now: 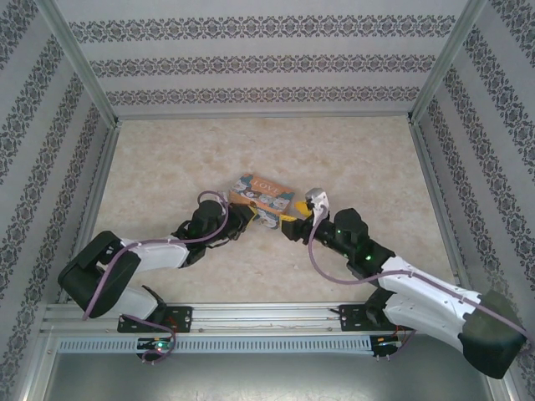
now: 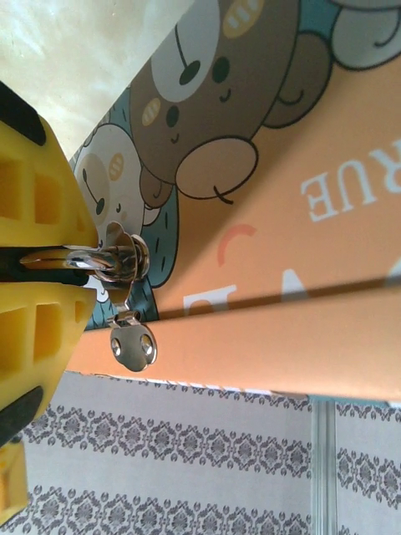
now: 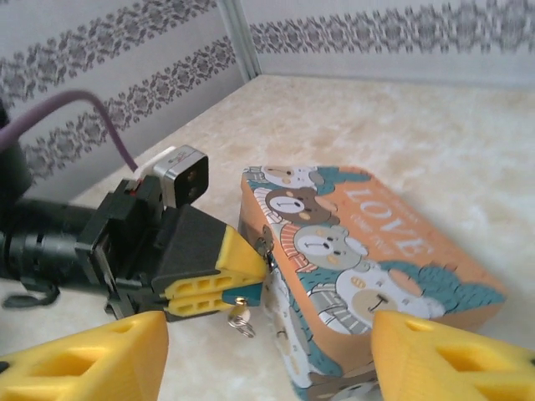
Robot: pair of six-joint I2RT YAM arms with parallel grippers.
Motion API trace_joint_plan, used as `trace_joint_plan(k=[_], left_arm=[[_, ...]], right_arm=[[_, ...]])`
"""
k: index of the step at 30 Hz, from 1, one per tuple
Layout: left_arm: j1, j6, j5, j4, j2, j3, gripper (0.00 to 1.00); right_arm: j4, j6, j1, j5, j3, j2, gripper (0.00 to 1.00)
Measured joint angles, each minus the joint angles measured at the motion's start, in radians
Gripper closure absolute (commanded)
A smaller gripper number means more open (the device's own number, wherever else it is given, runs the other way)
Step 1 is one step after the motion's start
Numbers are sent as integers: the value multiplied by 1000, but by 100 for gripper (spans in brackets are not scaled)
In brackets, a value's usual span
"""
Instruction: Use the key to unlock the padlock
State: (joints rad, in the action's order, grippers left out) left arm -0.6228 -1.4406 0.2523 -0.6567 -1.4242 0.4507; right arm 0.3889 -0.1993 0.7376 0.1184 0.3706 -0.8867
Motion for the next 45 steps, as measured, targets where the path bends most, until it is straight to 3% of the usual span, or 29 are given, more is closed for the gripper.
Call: trace_joint_plan(k=[11,19,29,41,45], left_arm=[[0,-4,-14,184,79,54,100],[0,-4,-22,265,126,85,100],[0,-4,-21,283,128,85,100],[0,-4,-21,291,129,87,100],[0,-4,-21,291,129,87,100]], right_arm=[[-20,533,121,-98,-7,3,14],[-20,775,195,-219,-4,-108,13],[-2,878,210,-264,69,-235,27],[49,914,223,-272,127,-361,50],[70,914,234,-283,142,-396,53]])
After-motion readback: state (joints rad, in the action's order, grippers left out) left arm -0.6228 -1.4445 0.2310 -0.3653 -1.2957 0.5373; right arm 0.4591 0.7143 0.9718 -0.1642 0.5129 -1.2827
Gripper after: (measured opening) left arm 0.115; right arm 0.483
